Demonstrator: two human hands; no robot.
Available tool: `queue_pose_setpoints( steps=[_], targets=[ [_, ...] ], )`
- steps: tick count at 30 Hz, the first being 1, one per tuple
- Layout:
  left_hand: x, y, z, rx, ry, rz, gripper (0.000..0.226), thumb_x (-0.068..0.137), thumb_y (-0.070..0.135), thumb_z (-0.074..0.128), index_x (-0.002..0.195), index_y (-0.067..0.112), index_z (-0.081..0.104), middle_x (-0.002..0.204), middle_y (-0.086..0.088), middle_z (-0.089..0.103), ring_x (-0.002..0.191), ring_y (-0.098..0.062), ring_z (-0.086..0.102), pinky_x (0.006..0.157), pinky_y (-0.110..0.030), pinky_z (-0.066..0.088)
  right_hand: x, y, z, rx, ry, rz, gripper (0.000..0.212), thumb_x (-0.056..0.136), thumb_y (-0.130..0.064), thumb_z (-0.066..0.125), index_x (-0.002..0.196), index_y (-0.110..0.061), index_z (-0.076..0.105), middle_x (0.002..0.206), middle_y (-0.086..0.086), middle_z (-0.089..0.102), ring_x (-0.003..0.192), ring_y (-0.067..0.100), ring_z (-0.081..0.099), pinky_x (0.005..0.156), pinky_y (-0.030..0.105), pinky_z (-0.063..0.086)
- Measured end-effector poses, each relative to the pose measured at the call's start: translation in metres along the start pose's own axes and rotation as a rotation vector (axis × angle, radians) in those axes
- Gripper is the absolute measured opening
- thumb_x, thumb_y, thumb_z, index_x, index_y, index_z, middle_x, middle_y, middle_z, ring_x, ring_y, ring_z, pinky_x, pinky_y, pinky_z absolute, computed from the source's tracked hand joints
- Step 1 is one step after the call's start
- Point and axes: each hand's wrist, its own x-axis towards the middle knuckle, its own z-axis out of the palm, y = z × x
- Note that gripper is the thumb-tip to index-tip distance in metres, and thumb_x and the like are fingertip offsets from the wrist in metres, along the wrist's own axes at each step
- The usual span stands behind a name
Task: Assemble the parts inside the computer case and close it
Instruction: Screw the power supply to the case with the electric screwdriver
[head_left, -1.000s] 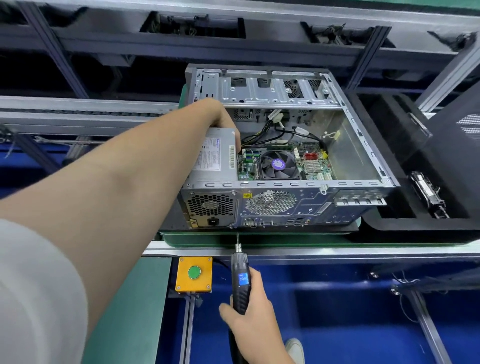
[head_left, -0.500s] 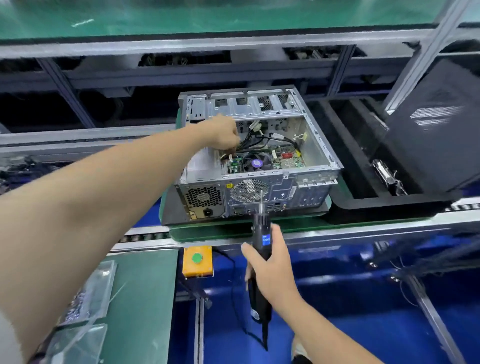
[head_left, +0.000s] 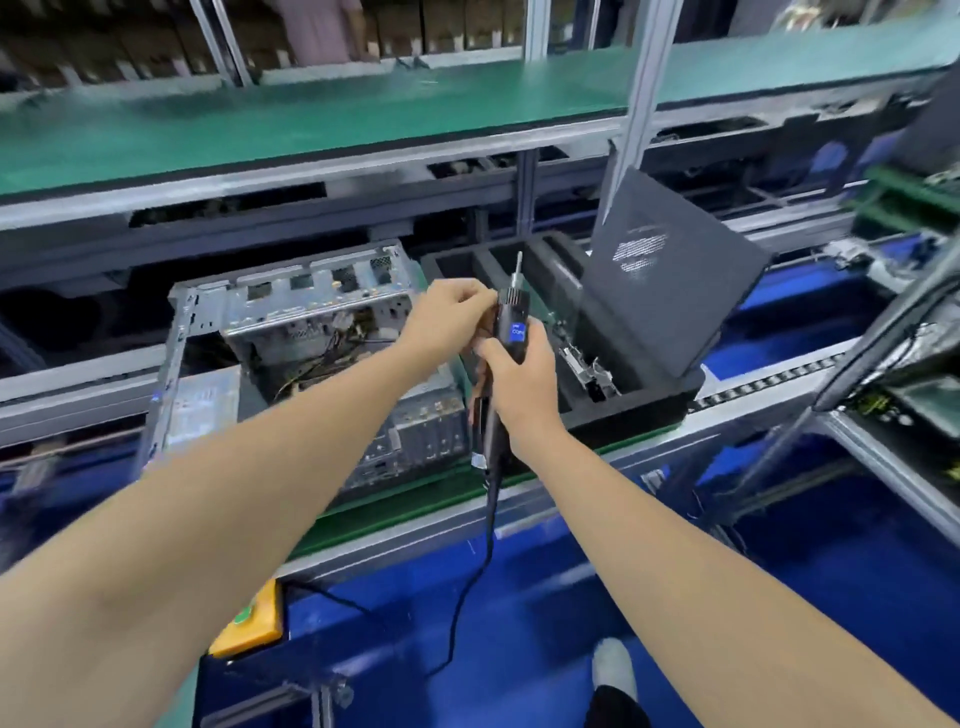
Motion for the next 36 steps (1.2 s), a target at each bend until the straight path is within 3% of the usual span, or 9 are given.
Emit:
queue_pose_setpoints(
  steps=[3,6,10,14,18,21,25,31,36],
  targets=[
    [0.039,0.006,0.046,-0.034,-0.066,-0.099,0.019,0.093,0.015,0.057,0.088,0.018,0.074,0.082,0.001,0.074,0.071,-0.018,0.068,0.067,-0.03,0.055,0.055,0.007,-0.041,0.006,0.013,0.021,0.027,0.087,-0.038,0.065,0.113,-0.031,0.06,0.094,-0.021,0.072,0.086,0.003,0.068,0.085,0.05,0.058],
    [0.078,0.001,0.082,-0.082,-0.078,-0.221,0.029,0.094,0.002,0.047,0.098,0.016,0.073,0.088,-0.005,0.077,0.071,-0.021,0.074,0.06,-0.028,0.056,0.112,0.021,-0.079,-0.018,0.038,0.112,0.042,0.09,-0.037,0.066,0.128,-0.019,0.06,0.117,0.008,0.073,0.102,0.025,0.067,0.1,0.056,0.053],
    [0.125,-0.028,0.095,-0.1,0.088,-0.418,0.03,0.097,-0.005,0.042,0.103,0.005,0.069,0.092,-0.013,0.073,0.073,-0.029,0.068,0.068,-0.033,0.057,0.17,0.044,-0.122,0.035,0.027,0.212,0.024,0.088,-0.03,0.066,0.106,-0.02,0.056,0.07,0.002,0.063,0.071,0.026,0.059,0.078,0.06,0.056],
    [0.154,-0.069,0.096,-0.011,0.223,-0.54,0.027,0.096,-0.008,0.046,0.096,0.007,0.069,0.095,-0.015,0.07,0.069,-0.021,0.062,0.059,-0.023,0.054,0.222,0.065,-0.147,-0.007,-0.015,0.269,0.011,0.091,-0.027,0.065,0.093,-0.024,0.055,0.061,-0.01,0.062,0.063,0.013,0.058,0.071,0.042,0.052],
    [0.163,-0.107,0.098,0.23,0.192,-0.586,0.032,0.092,-0.005,0.048,0.092,0.013,0.074,0.101,-0.012,0.074,0.09,-0.027,0.07,0.086,-0.034,0.059,0.256,0.071,-0.141,0.023,-0.122,0.329,0.015,0.091,-0.022,0.065,0.102,-0.016,0.056,0.068,0.002,0.062,0.056,0.023,0.058,0.058,0.035,0.054],
    [0.168,-0.129,0.104,0.454,0.079,-0.575,0.031,0.093,-0.002,0.051,0.095,0.014,0.078,0.103,-0.007,0.074,0.098,-0.022,0.069,0.101,-0.031,0.052,0.274,0.076,-0.13,0.015,-0.184,0.331,0.018,0.093,-0.021,0.064,0.107,-0.015,0.053,0.07,0.004,0.063,0.053,0.025,0.059,0.055,0.036,0.054],
    [0.189,-0.153,0.113,0.664,-0.049,-0.46,0.028,0.091,0.0,0.055,0.091,0.014,0.079,0.099,-0.002,0.071,0.095,-0.021,0.067,0.094,-0.032,0.054,0.293,0.086,-0.111,0.018,-0.236,0.377,0.019,0.092,-0.022,0.065,0.107,-0.017,0.054,0.074,0.006,0.062,0.06,0.027,0.06,0.056,0.039,0.055],
    [0.226,-0.172,0.127,1.408,-0.519,-0.071,0.016,0.092,0.029,0.064,0.101,0.022,0.074,0.106,0.001,0.067,0.104,-0.025,0.054,0.085,-0.036,0.041,0.311,0.101,-0.091,-0.018,-0.268,0.405,0.017,0.092,-0.026,0.066,0.102,-0.019,0.054,0.068,0.001,0.064,0.055,0.029,0.062,0.055,0.041,0.055],
    [0.233,-0.176,0.147,1.536,-0.913,-0.023,0.012,0.091,0.027,0.064,0.087,0.025,0.053,0.102,0.001,0.069,0.1,-0.023,0.062,0.094,-0.036,0.032,0.316,0.109,-0.081,-0.019,-0.293,0.409,0.018,0.089,-0.025,0.067,0.099,-0.018,0.054,0.069,0.002,0.065,0.057,0.029,0.062,0.053,0.036,0.053]
  ],
)
